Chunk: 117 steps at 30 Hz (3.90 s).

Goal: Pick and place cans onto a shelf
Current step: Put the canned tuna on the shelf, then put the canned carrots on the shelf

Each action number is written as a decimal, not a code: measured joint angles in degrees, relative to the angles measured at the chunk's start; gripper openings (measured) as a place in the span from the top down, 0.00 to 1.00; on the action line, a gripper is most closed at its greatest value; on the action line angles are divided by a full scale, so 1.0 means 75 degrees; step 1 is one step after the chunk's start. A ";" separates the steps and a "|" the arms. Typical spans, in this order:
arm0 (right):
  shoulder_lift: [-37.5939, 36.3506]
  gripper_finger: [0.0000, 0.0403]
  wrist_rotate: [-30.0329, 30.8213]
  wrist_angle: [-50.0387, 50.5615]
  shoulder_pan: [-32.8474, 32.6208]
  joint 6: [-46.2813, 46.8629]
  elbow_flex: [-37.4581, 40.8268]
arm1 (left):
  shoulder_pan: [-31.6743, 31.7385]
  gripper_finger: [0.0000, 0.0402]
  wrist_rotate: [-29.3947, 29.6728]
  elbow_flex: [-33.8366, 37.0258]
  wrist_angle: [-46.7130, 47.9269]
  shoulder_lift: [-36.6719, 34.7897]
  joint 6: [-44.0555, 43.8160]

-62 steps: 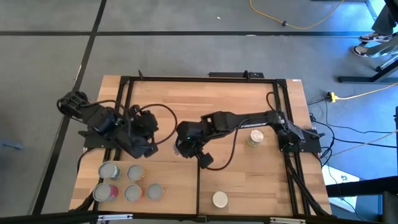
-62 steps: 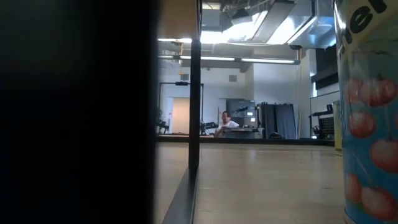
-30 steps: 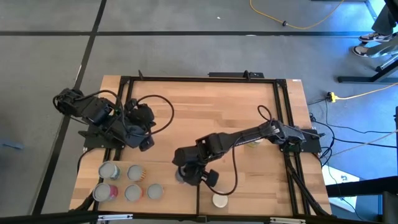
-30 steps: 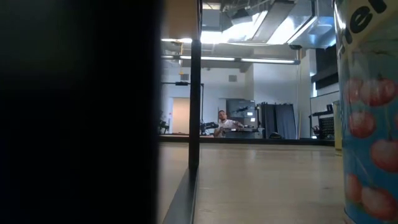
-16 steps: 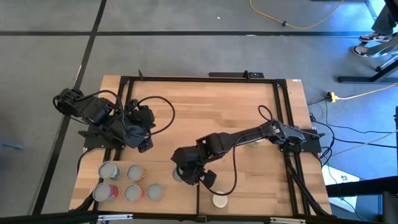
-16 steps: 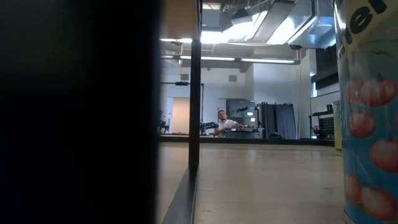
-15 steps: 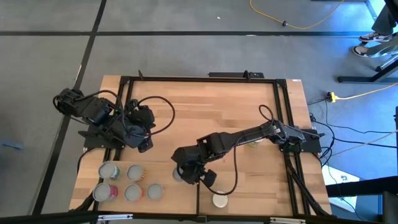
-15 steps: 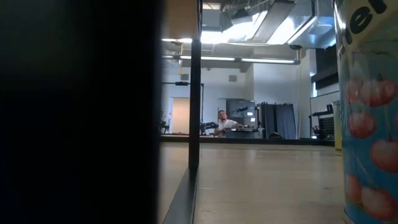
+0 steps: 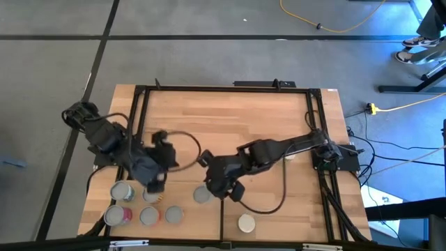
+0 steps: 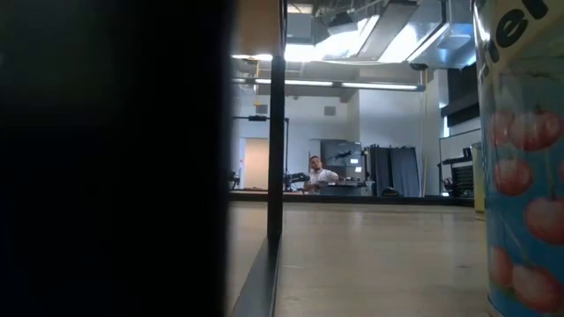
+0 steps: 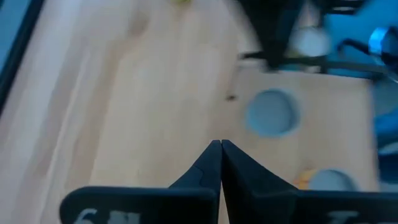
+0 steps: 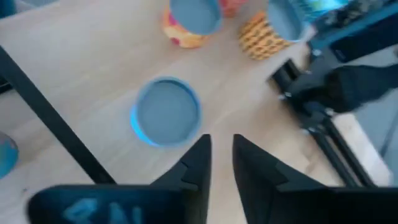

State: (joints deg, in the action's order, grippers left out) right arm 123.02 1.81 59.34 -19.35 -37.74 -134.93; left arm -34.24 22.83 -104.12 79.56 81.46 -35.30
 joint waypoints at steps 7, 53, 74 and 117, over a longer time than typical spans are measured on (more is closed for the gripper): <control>-0.0816 0.98 0.0215 0.0151 -0.0055 0.0415 -0.0003 | -0.0204 1.00 -0.0192 -0.0006 -0.0545 0.0882 0.0698; -0.2673 0.99 0.1287 0.1682 -0.0114 0.0601 -0.0006 | 0.0461 1.00 -0.2571 0.0003 -0.0740 0.3161 0.1781; -0.2667 0.99 0.1275 0.1681 -0.0114 0.0606 -0.0009 | 0.0280 1.00 -0.3059 0.0003 0.0802 0.3158 0.0940; -0.3153 0.99 0.0783 0.4079 -0.0107 0.6136 0.0562 | 0.0130 1.00 -0.0549 -0.2515 0.1394 0.2997 0.0386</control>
State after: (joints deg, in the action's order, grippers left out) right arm 99.37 7.68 89.93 -20.15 8.28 -130.72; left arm -33.26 18.71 -122.98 90.02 103.94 -32.40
